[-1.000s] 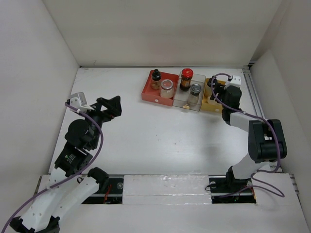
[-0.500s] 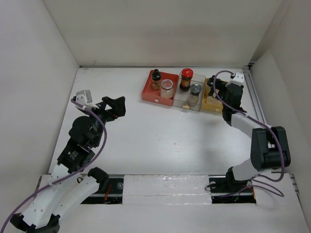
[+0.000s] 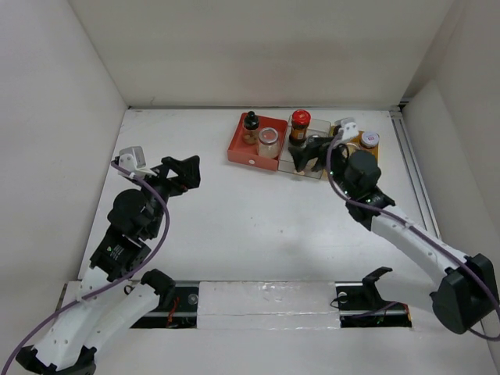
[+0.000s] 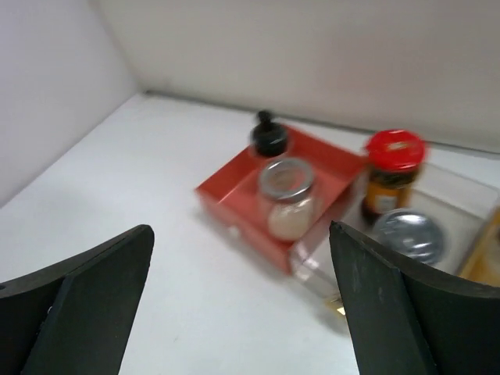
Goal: Organize the condiment bottles
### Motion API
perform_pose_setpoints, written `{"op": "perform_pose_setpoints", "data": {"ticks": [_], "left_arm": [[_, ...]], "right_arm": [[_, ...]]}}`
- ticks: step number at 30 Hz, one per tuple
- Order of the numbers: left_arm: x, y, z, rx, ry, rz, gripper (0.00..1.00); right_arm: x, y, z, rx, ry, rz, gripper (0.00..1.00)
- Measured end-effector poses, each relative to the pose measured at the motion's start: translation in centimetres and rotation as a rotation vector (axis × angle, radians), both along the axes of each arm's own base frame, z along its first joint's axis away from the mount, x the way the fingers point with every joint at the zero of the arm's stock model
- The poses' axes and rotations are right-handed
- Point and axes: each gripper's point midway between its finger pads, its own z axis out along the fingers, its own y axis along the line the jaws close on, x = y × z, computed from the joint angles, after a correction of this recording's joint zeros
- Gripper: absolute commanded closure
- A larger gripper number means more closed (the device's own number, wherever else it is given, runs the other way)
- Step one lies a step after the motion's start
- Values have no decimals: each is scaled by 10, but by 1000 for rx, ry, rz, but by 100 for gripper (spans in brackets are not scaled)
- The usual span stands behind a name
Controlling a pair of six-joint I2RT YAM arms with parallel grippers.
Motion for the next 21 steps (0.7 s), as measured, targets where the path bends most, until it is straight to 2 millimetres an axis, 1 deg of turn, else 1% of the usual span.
{"op": "perform_pose_setpoints", "data": {"ticks": [1, 4, 5, 6, 7, 8, 9, 10, 12, 14, 15, 16, 17, 18, 19, 21], "left_arm": [[-1, 1, 1, -3, -5, 0, 0], [-5, 3, 7, -13, -24, 0, 0], [-6, 4, 8, -15, -28, 1, 0], [-6, 4, 9, -16, -31, 0, 0], [-6, 4, 9, -17, -33, 1, 0], [-6, 4, 10, -18, -34, 0, 0], [-6, 4, 10, -18, -35, 0, 0], [-6, 4, 10, -17, -35, 0, 0], [-6, 4, 10, -16, -36, 0, 0], [-6, 4, 10, -15, -36, 0, 0], [-6, 4, 10, -16, -36, -1, 0], [-6, 4, 10, -15, -36, -2, 0], [-7, 4, 10, -15, -36, -4, 0], [-7, 3, 10, -15, -36, -5, 0], [-7, 3, 10, -15, -36, -7, 0], [-7, 3, 10, -14, -36, -8, 0]], "right_arm": [[-13, 21, -4, -19, 5, 76, 1], [-53, 69, -22, -76, 35, 264, 1], [-67, 82, -30, -97, 48, 319, 3], [-79, 91, -39, -115, 63, 360, 4], [-89, 97, -48, -131, 83, 392, 8], [-97, 102, -59, -147, 106, 415, 16], [-103, 104, -71, -162, 129, 431, 20], [-107, 104, -82, -178, 152, 439, 29], [-116, 102, -106, -210, 206, 447, 51], [-121, 98, -122, -234, 246, 439, 58], [-123, 97, -127, -242, 257, 436, 64], [-125, 96, -130, -249, 266, 431, 64], [-125, 96, -130, -248, 267, 429, 67], [-125, 96, -129, -247, 265, 426, 71], [-126, 96, -128, -247, 262, 426, 78], [-126, 97, -127, -245, 257, 424, 82]]}}
